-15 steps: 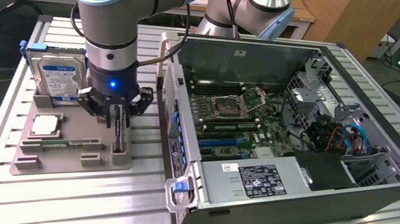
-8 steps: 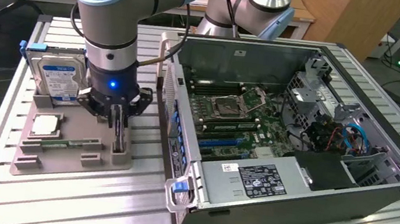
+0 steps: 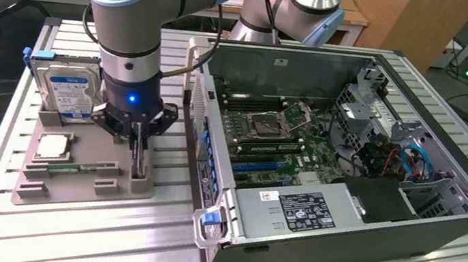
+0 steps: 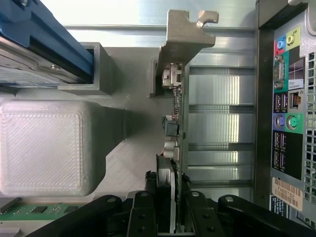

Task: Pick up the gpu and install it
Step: 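Pick up the gpu and move the gpu toward the slot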

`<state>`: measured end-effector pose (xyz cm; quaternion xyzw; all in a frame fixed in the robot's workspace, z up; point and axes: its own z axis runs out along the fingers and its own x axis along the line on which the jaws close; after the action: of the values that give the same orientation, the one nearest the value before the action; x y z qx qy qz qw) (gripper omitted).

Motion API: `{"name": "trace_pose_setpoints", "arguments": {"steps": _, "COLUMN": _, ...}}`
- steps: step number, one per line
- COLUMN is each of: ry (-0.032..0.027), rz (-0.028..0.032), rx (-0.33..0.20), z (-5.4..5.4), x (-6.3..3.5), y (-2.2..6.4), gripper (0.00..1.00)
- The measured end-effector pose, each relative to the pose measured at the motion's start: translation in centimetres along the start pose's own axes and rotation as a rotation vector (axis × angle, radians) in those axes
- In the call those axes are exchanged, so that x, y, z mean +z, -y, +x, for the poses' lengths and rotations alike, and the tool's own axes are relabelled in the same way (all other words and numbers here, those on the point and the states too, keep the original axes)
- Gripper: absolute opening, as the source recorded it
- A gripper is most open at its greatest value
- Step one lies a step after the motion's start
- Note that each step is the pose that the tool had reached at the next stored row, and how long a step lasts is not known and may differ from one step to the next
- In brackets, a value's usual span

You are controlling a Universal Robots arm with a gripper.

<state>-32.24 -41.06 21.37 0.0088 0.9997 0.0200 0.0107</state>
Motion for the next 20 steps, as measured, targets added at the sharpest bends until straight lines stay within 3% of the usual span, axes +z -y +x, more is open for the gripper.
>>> {"name": "trace_pose_setpoints", "arguments": {"steps": 8, "ry": 0.0004, "rz": -0.0020, "rx": 0.000, "z": 0.0, "x": -0.30, "y": -0.01, "gripper": 0.27}}
{"name": "trace_pose_setpoints", "arguments": {"steps": 20, "ry": -0.0001, "rz": -0.0149, "rx": 0.000, "z": -0.1, "x": -4.99, "y": -0.19, "gripper": 0.27}}
